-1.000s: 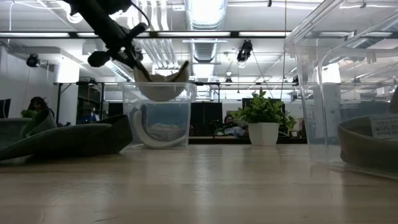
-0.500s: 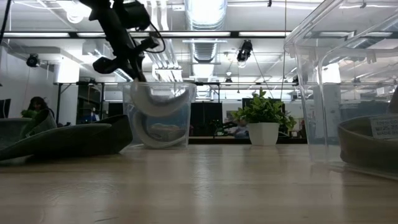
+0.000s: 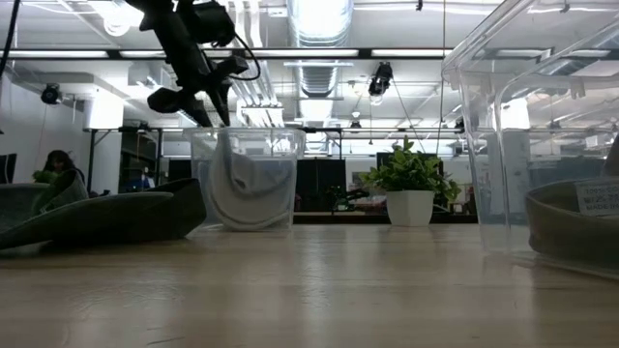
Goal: Pick & Place hat
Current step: Put the brown cap into the top transparent bin
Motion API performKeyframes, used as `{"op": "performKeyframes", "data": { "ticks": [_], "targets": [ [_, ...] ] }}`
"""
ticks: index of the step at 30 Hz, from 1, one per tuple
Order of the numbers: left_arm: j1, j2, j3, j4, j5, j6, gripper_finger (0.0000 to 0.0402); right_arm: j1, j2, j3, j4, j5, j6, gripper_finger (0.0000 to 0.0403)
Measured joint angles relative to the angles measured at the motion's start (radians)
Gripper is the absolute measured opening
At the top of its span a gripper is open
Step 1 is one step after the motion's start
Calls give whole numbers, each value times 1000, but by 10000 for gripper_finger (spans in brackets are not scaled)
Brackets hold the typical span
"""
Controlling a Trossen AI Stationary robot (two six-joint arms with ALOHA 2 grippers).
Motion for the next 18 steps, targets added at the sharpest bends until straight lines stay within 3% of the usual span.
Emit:
{"op": "performKeyframes", "data": {
  "ticks": [6, 12, 18],
  "targets": [
    [-4, -60, 0, -3, 6, -3, 200, 3, -3, 0, -9, -12, 73, 224],
    [-42, -170, 0, 2, 10, 66, 201, 5, -10, 11, -144, -142, 297, 224],
    [-125, -293, 0, 122, 9, 106, 201, 7, -3, 11, -344, -295, 587, 224]
  ]
}}
